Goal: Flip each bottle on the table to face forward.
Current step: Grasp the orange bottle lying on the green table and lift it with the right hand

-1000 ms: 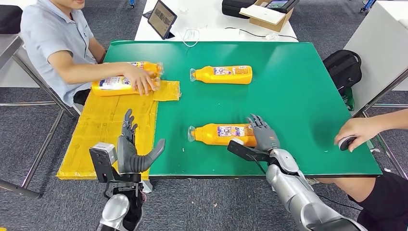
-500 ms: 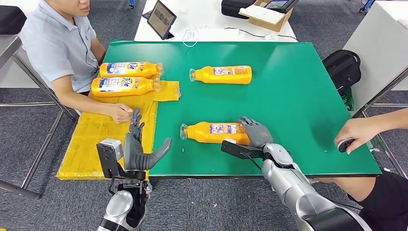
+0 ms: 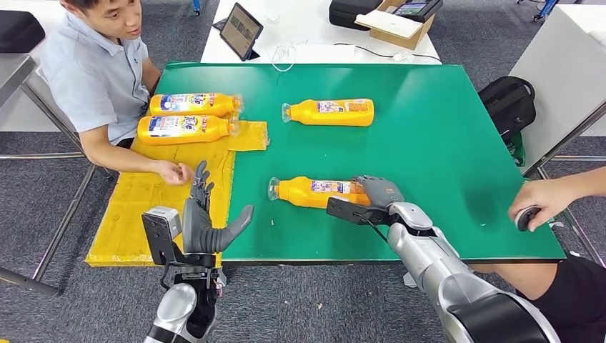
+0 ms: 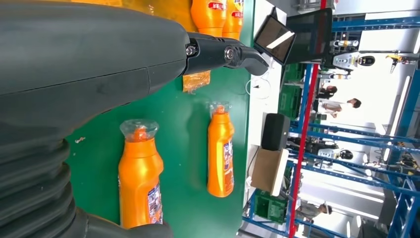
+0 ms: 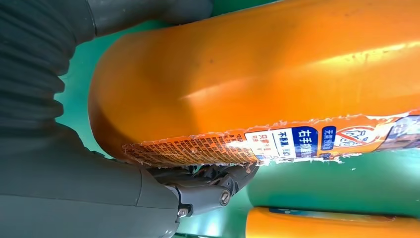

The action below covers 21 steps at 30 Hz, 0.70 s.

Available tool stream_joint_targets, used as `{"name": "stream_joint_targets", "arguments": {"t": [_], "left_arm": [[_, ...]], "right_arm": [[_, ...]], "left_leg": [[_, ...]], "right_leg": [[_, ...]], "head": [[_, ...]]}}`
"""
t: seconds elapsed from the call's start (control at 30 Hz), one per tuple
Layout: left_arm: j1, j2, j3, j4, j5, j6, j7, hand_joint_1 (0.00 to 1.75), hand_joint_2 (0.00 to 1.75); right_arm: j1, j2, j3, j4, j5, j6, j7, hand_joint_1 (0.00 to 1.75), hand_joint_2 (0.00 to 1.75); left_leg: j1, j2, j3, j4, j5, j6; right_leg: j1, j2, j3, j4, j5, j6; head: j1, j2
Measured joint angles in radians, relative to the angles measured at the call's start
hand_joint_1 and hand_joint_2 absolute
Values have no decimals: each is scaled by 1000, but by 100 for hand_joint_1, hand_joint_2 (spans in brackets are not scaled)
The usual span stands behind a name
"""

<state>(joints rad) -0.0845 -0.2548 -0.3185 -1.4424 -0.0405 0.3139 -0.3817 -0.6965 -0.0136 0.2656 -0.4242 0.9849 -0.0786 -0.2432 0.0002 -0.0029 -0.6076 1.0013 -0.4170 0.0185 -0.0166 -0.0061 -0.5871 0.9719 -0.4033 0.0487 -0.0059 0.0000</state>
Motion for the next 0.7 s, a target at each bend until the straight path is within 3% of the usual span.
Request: {"name": "stream_joint_targets", "arguments": {"t": [0.27,0.53,0.7], "left_arm": [[26,3,5,-33,37,-1,5,0,175],[82,13,18,-60,25,-31,-1,0,175],[113,12,16,-60,80,-72,11,0,175]], "right_arm": [[91,19,-23,-61,-172,-154,-150,175,175],[286,82,-149,-372,-508,-239,-231,175,175],[369,128,-222,-563,-673,-232,-260,175,175]], "left_leg": [[0,0,-1,0,0,0],[1,-1,-8,0,0,0],[0,-1,-9,0,-1,0]], "right_leg": [[0,0,-1,0,0,0],[1,-1,-7,1,0,0],[0,-1,-8,0,0,0]], "head": [[0,0],[0,0],[0,0]]}}
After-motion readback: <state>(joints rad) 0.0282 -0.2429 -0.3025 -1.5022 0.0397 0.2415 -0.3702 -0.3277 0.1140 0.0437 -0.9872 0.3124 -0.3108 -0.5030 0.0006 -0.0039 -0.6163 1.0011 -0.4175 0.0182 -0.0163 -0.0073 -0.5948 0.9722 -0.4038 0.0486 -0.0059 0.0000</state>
